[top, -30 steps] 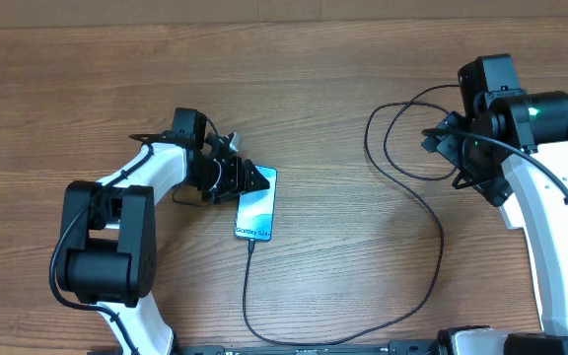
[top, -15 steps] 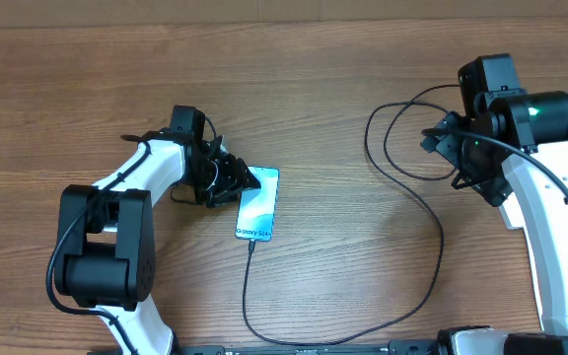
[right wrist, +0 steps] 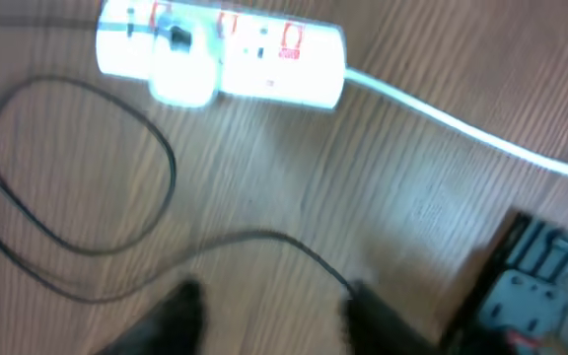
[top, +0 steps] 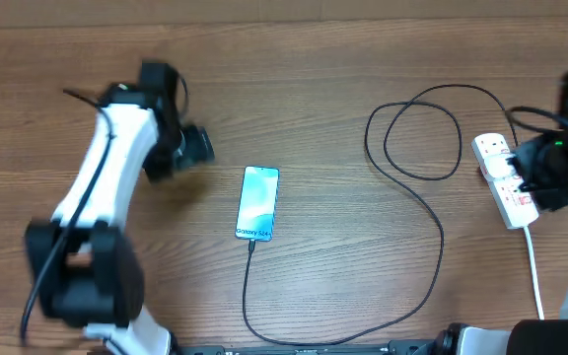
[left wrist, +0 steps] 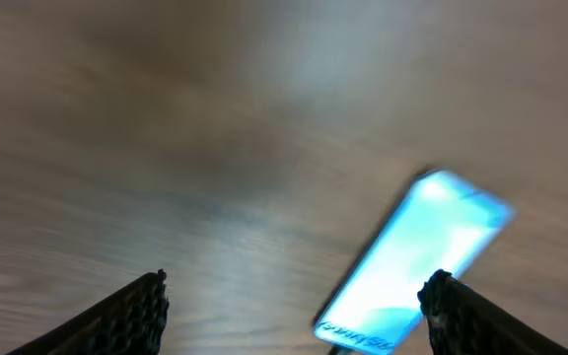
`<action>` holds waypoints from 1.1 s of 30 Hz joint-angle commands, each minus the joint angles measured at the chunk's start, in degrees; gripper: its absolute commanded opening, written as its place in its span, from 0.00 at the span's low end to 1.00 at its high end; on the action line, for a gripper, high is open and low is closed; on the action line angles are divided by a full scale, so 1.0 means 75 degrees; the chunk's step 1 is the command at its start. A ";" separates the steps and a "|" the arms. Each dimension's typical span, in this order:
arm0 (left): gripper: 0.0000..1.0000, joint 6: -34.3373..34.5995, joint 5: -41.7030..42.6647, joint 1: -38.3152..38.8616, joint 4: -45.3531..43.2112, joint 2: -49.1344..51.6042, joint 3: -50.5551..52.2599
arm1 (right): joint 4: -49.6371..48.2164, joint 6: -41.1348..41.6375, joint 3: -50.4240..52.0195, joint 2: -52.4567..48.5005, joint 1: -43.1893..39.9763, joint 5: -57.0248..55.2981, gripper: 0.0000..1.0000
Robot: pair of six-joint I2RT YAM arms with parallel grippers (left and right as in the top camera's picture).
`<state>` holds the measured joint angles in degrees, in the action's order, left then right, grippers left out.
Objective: Plug charger to phone and switch on socket
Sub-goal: 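Retract the left arm and position the right gripper over the strip's switch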
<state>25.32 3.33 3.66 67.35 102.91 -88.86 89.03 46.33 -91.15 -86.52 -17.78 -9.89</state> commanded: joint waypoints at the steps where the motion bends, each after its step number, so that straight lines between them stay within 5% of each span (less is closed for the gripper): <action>1: 1.00 0.0050 -0.1052 0.0026 0.0195 -0.1716 -0.0898 | -0.0434 -0.0050 0.0160 0.0131 -0.0545 -0.0041 0.05; 17: 1.00 0.1472 -0.3923 0.0026 0.1970 -0.6097 -0.0965 | -0.1023 -0.1915 0.0012 -0.2748 -0.1935 0.1212 0.04; 33: 1.00 0.1483 -0.3896 0.0026 0.2439 -0.6475 -0.0796 | -0.1990 -0.2588 -0.0697 -0.3864 -0.2049 0.2113 0.04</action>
<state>35.66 -24.71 3.66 85.73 54.52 -95.15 74.15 28.32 -92.31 -113.16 -33.23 4.45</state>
